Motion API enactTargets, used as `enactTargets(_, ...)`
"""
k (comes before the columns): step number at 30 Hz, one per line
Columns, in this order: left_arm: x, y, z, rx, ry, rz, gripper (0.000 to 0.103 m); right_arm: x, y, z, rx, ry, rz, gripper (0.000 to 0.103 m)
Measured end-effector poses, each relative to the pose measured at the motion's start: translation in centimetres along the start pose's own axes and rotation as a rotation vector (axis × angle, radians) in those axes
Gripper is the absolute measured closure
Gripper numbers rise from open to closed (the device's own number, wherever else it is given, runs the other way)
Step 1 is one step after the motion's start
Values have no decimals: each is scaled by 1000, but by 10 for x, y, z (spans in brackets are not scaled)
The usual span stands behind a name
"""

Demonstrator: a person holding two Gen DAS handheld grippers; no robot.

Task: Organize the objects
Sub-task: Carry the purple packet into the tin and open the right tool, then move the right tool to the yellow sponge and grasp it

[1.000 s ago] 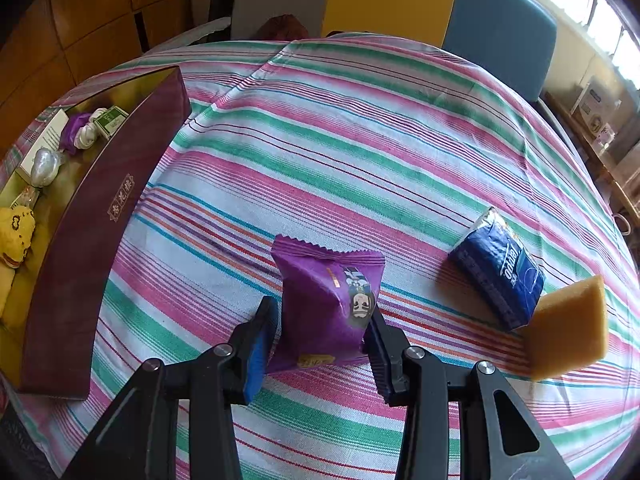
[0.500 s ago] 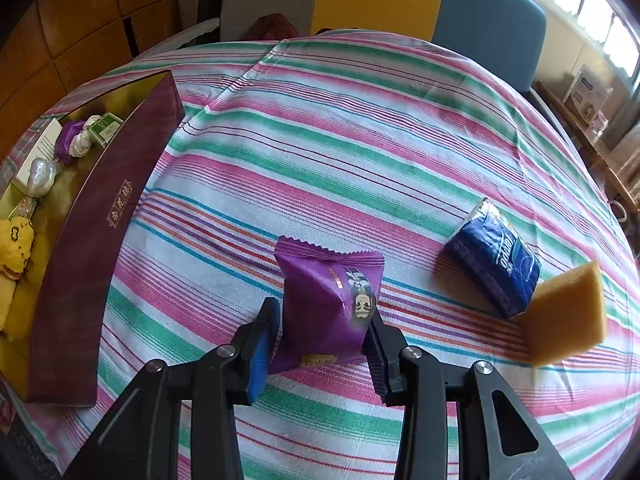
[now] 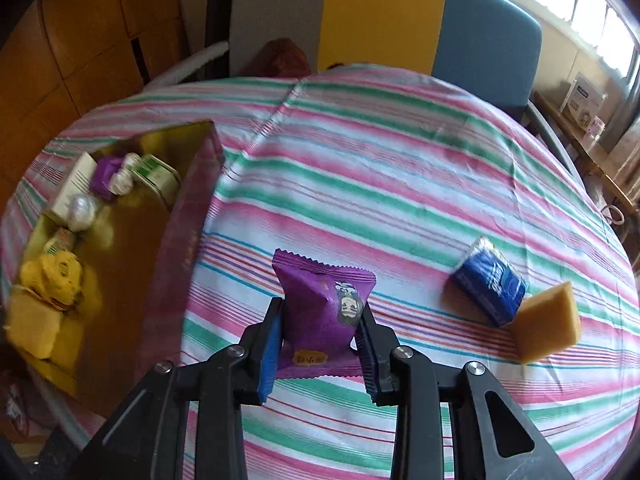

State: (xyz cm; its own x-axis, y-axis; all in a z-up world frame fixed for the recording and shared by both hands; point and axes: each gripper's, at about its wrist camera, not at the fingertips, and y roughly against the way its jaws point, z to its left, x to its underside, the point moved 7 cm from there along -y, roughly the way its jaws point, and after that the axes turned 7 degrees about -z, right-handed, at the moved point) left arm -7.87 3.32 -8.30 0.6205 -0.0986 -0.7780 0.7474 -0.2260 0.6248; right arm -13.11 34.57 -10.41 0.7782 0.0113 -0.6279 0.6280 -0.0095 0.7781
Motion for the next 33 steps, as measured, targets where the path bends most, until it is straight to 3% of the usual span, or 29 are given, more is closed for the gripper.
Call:
enactTargets(5,-1,0,17,-19,8,6,31,-26,21,48,-142,-2,-33,69)
enactTargets(10,-3,-1,46,-64,63,4,31,-37,12,117,-269,30,4,69)
enactTargets(19,3,-12,66,-74,111,36,32,-48,-63,206,-280,75,118,67)
enactTargets(22,8,-17,68,-74,114,51,32,-48,-79,219,-315,51,147,66)
enactTargets(24,8,-17,69,-74,117,53,32,-47,-81,221,-357,14,157,56)
enactTargets(30,9,-17,66,-78,110,51,32,-45,-59,198,-359,-34,105,52)
enactTargets(33,8,-15,59,-71,95,47,31,-42,-38,176,-349,-60,58,40)
